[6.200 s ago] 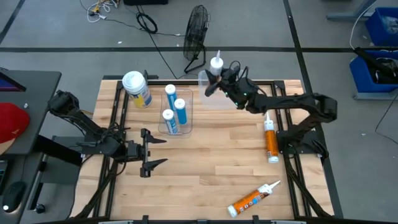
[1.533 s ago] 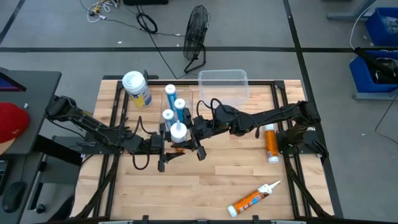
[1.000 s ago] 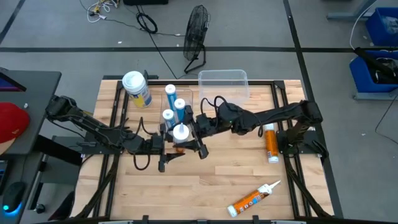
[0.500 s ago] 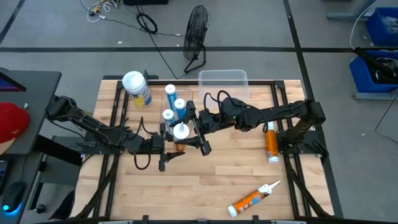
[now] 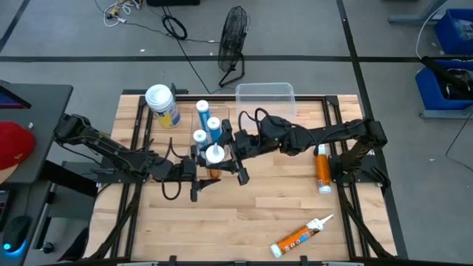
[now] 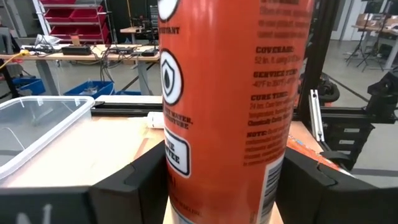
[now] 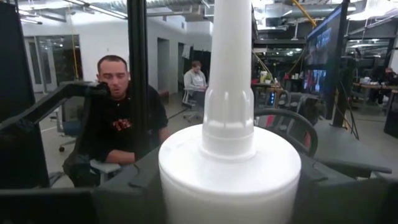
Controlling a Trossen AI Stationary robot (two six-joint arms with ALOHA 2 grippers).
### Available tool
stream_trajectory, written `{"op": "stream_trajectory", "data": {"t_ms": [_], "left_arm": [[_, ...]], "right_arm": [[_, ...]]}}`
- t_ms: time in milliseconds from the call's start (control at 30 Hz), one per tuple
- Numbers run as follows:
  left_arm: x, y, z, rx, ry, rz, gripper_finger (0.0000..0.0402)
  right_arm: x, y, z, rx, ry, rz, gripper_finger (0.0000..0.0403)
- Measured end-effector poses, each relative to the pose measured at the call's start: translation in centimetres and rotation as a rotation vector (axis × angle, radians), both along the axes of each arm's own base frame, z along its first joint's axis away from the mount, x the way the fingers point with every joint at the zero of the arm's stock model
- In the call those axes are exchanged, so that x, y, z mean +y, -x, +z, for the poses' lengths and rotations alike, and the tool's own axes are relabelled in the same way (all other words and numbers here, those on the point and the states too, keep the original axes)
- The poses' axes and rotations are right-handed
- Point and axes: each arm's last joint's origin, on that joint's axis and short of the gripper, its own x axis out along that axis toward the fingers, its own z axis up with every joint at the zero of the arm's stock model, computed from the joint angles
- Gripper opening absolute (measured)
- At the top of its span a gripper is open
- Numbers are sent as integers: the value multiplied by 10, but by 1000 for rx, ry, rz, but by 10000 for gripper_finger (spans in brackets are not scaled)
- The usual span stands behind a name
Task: Pick & place silicon tubes, Sealant and Lysol wipes
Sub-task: Put the middle left orange sealant into the right transparent bin
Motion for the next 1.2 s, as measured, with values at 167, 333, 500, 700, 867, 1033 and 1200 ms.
{"op": "stream_trajectory", "data": {"t_ms": [167, 333, 500, 700, 867, 1033, 1200], "left_arm": [[0, 0, 2, -13, 22, 1, 278], [1, 0, 2, -9, 20, 29, 312], [0, 1, 1, -1, 20, 32, 316], [-6, 5, 0, 4, -2, 140, 317], [-12, 8, -3, 24, -35, 151, 318], [-13, 9, -2, 18, -27, 159, 318], [-18, 12, -2, 11, -5, 136, 318]], "right_arm": [[0, -1, -3, 24, 7, -14, 203], [-1, -2, -7, 45, 26, -77, 203], [-1, -1, -6, 49, 36, -97, 203], [-6, 22, 14, 70, 75, -208, 203], [-15, 49, 38, 53, 104, -324, 203], [-21, 58, 34, 165, 156, -475, 203], [-38, 61, 34, 196, 197, -605, 203]]}}
